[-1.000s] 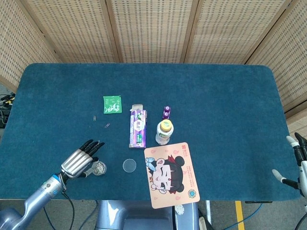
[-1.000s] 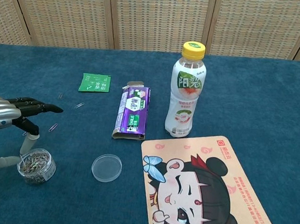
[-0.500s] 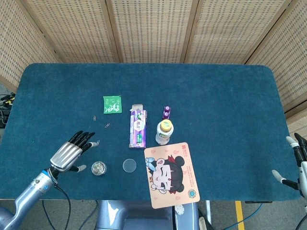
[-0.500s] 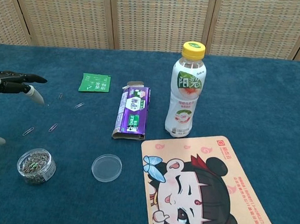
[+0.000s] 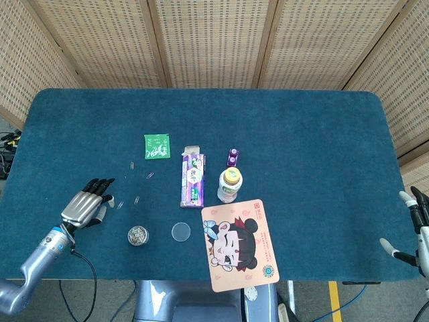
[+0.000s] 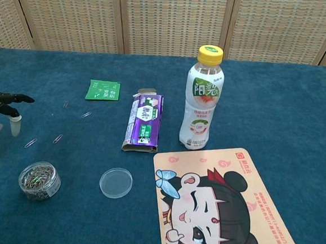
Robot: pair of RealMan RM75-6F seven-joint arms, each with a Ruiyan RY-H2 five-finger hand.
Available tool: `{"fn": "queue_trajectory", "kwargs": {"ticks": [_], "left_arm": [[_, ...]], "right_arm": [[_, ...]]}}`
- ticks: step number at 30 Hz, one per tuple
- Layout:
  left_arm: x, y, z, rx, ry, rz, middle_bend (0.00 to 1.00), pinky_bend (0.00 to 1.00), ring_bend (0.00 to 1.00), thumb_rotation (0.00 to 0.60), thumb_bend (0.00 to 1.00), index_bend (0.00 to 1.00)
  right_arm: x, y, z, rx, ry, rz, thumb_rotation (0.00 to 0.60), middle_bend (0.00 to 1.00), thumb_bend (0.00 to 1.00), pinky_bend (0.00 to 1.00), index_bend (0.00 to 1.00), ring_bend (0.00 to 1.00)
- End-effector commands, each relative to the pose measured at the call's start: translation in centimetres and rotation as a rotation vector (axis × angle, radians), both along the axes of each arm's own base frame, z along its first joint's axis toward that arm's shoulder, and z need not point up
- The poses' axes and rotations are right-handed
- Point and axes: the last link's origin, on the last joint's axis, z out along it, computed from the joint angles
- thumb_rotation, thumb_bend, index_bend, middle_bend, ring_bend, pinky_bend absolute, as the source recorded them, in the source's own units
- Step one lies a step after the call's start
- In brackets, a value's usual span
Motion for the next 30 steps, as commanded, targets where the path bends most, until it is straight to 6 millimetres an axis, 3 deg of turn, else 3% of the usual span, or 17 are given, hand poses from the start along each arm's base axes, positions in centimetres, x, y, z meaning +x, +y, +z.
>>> {"fn": "queue_trajectory", "kwargs": {"ticks": [1,17,30], "left_arm": [[0.2,0.0,-0.4,-0.005,-0.007,-0.01,0.0,0.0,0.0,0.6,0.7,0.46],[0.4,0.4,-3.1,-0.034,0.02,0.01,0.0,0.0,0.0,0.6,0.7,0.46],[-0.4,1.2,-3.0,-0.019,0.045,0.028,0.0,0.0,0.0,0.6,0.7,0.46]], "right_arm": [[0.0,0.0,0.0,0.001,0.001,-0.001,0.6,0.0,0.0,0.0,0.07,0.0],[0.0,0.0,0.2,-0.002,-0.006,0.001,0.6,0.0,0.0,0.0,0.07,0.0],[0.0,0.1,0.2,-0.002,-0.007,0.002,0.6,0.0,0.0,0.0,0.07,0.0]]}}
